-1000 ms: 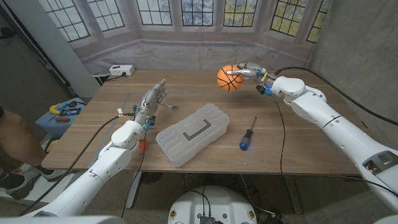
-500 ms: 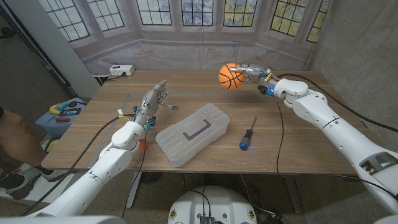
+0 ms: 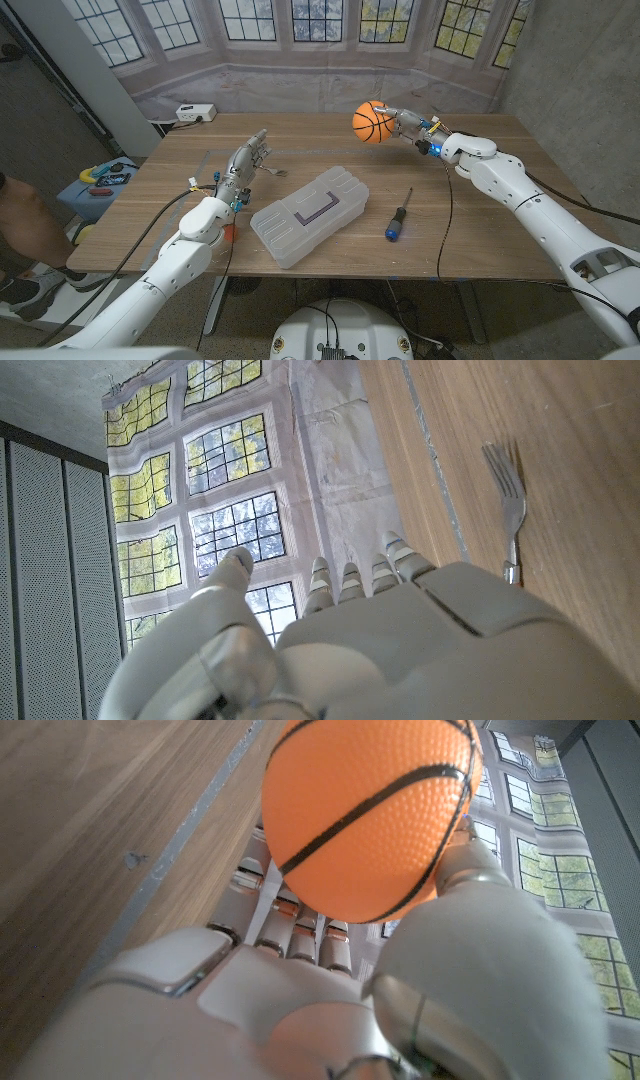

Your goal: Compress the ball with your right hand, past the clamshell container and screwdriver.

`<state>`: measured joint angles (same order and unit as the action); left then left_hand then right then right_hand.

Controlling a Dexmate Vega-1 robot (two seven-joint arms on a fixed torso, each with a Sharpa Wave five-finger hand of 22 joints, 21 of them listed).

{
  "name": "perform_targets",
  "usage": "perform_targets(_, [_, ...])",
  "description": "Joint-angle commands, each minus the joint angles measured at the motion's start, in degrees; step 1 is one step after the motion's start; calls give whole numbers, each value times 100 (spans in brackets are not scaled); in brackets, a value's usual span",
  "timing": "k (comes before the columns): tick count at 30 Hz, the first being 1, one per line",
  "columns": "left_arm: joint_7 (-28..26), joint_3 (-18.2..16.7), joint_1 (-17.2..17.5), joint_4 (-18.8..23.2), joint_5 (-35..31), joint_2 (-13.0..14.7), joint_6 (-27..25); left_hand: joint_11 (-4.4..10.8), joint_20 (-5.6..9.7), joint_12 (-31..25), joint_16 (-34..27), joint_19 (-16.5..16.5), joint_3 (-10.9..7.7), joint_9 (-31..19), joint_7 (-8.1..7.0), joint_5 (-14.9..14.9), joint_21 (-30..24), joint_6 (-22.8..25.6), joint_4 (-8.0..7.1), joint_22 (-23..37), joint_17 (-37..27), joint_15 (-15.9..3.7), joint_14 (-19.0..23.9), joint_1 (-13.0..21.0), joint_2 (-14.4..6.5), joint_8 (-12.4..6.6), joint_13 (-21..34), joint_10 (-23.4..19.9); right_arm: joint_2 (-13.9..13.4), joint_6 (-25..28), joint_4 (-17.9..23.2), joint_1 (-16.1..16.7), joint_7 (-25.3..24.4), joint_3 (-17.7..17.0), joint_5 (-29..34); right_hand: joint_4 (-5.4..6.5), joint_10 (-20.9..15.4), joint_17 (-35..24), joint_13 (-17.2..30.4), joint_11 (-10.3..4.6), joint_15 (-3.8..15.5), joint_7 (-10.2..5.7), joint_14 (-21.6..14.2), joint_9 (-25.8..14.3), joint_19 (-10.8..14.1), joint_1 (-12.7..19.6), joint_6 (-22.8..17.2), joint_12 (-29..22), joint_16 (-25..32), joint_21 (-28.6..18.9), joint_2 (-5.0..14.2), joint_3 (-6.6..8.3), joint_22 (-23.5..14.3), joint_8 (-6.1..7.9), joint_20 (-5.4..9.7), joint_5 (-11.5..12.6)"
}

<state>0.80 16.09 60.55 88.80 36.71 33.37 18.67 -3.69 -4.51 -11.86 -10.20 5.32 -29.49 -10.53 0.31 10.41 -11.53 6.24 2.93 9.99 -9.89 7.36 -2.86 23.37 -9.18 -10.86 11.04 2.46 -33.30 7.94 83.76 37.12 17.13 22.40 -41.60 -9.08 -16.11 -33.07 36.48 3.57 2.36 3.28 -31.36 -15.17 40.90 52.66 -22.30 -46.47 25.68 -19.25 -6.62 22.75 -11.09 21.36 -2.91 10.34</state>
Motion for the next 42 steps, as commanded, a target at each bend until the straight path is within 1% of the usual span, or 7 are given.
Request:
perform_targets(1, [-18, -16, 23, 32, -9, -2, -2, -9, -36, -32, -15, 10, -44, -8, 25, 37, 0, 56, 20, 26, -16, 18, 33, -43, -4, 5, 12, -39, 205, 390, -165, 60, 69, -126, -831, 18, 26, -55, 28, 14, 51, 59, -29, -19, 9, 176, 6, -7, 51, -7, 231, -20, -24, -40, -33, -1])
perform_targets(4, [-35, -30, 32, 62, -36, 17, 13, -14, -34, -31, -17, 9, -47, -8, 24, 38, 1, 56, 23, 26, -16, 19, 38, -45, -5, 6, 12, -36, 311, 449, -256, 67, 126, -183, -1038, 34, 38, -71, 27, 21, 34, 65, -16, -17, 11, 153, 11, -5, 52, -8, 240, -34, -24, -50, -35, -7])
perform_targets(5, [-43, -38, 36, 74, -43, 25, 15, -17, -34, -32, -17, 8, -48, -8, 24, 38, 1, 57, 24, 26, -16, 19, 37, -45, -5, 5, 12, -40, 302, 457, -252, 55, 120, -164, -1014, 35, 45, -72, 30, 49, 31, 71, -17, -17, 9, 146, 28, -5, 48, -7, 232, -40, -24, -60, -40, -10])
perform_targets(20, [-80, -122, 89, 136, -24, 74, 14, -29, -33, -33, -14, 7, -67, -8, 21, 40, 1, 64, 45, 25, -13, 19, 33, -48, -7, 5, 12, -45, 425, 750, -348, 15, 100, -240, -1360, 74, 136, -113, -16, 97, -33, 112, 26, -6, -12, 54, 167, 37, 13, -1, 237, -94, -26, -164, -80, -21])
perform_targets(22, [-81, -124, 91, 144, -23, 78, 3, -32, -34, -34, -13, 7, -70, -8, 25, 41, 2, 62, 47, 25, -13, 23, 32, -48, -8, 5, 12, -48, 434, 792, -368, 9, 117, -247, -1404, 77, 146, -116, -24, 82, -51, 123, 27, -4, -10, 45, 177, 44, 9, -2, 239, -97, -27, -174, -81, -20])
perform_targets(31, [-44, -115, 72, 145, 10, 85, -48, -30, -37, -31, -13, 7, -81, -9, 25, 42, 2, 60, 57, 26, -13, 30, 31, -51, -10, 7, 12, -43, 509, 986, -449, 32, 119, -311, -1640, 108, 215, -143, -25, 164, -110, 143, 71, 2, -12, -28, 274, 60, -14, -2, 254, -131, -28, -241, -114, -19])
perform_targets(42, [-83, -126, 97, 183, 10, 94, -86, -38, -63, -31, -12, -4, -101, -9, 35, 46, 5, 57, 73, 26, -12, 42, 29, -48, -19, 9, 12, -44, 723, 1144, -682, 101, 207, -463, -2044, 114, 255, -158, -59, 159, -136, 125, 92, 8, -15, -75, 359, 83, -43, -1, 260, -154, -30, -310, -142, -11])
